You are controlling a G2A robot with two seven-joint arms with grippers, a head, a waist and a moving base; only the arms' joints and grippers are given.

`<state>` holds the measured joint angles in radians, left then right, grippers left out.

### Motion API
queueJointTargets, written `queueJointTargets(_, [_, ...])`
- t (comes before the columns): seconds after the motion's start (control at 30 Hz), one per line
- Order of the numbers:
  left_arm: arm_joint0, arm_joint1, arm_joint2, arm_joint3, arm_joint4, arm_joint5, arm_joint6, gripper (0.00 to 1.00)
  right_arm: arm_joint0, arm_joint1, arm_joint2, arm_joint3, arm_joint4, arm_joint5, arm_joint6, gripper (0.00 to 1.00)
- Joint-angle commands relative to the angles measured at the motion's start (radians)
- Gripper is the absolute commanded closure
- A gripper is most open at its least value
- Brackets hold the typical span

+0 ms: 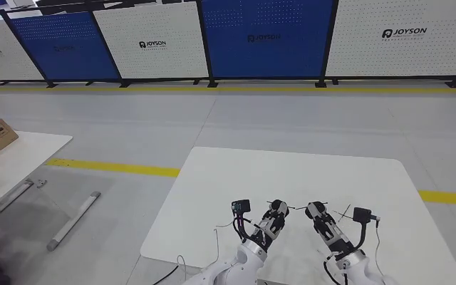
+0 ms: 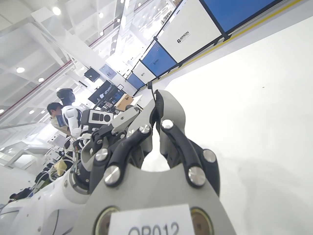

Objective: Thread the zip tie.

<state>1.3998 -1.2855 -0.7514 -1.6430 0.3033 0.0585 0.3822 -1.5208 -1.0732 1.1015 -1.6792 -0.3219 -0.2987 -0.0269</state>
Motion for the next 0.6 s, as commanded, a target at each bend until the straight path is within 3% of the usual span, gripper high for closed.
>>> queueJointTargets(0.0, [0.000, 0.000, 0.000, 0.000, 0.000, 0.000, 0.000, 1.00, 0.000, 0.000, 0.000, 0.000, 0.000, 0.000, 0.000, 1.00])
queueJointTargets(0.57, [0.000, 0.000, 0.000, 0.000, 0.000, 0.000, 0.000, 1.00, 0.003, -0.019, 0.008, -0.004, 0.005, 0.023, 0.017, 1.00])
